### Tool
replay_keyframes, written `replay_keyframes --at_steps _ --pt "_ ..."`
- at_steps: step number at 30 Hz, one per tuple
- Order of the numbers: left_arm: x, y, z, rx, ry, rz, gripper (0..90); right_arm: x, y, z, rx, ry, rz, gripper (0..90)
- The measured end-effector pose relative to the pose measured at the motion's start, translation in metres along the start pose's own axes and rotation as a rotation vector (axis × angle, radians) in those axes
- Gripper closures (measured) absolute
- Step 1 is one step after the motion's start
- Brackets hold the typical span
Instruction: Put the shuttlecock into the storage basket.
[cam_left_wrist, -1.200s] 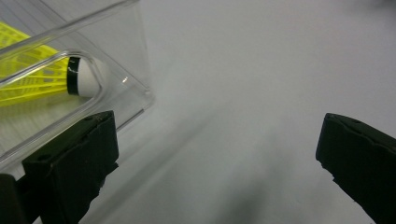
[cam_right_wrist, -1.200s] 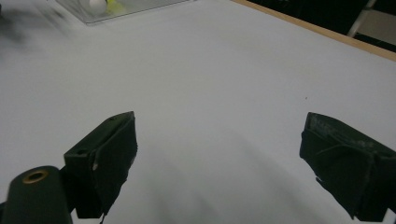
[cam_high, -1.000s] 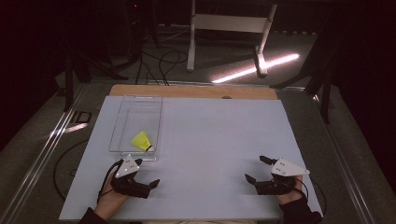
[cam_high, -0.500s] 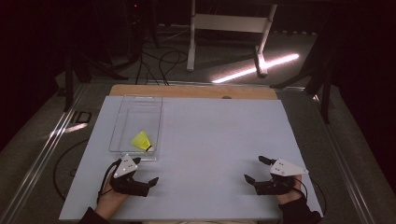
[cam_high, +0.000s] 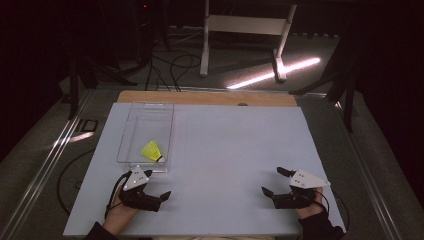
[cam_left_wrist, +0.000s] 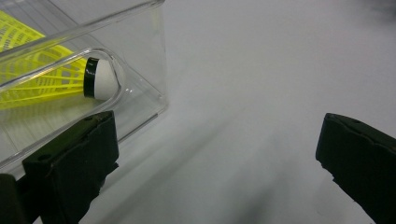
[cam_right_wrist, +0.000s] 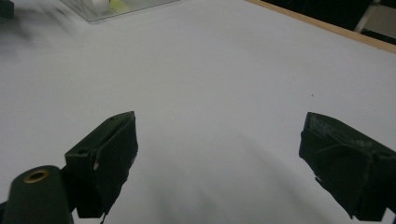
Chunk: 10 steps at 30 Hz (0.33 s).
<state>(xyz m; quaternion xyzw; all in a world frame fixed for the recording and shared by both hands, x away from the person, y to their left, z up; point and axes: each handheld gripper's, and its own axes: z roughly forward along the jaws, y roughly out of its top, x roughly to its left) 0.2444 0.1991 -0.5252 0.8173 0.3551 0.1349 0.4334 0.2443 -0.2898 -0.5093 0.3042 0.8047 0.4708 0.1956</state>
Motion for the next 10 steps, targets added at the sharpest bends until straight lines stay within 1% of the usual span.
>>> replay_keyframes --at_steps 7,9,10 --pt "0.0004 0.0003 -0.0012 -0.015 -0.01 -0.004 0.1 0.0002 -0.0001 0.0004 0.0 0.001 0.003 11.6" --pt "0.0005 0.0004 -0.0015 -0.018 -0.01 -0.007 0.1 0.0004 -0.0001 0.0004 0.001 0.0 0.001 11.6" --pt "0.0008 0.0001 -0.0014 -0.022 -0.01 -0.016 0.1 0.0002 0.0 0.0004 0.0 0.0 -0.001 11.6"
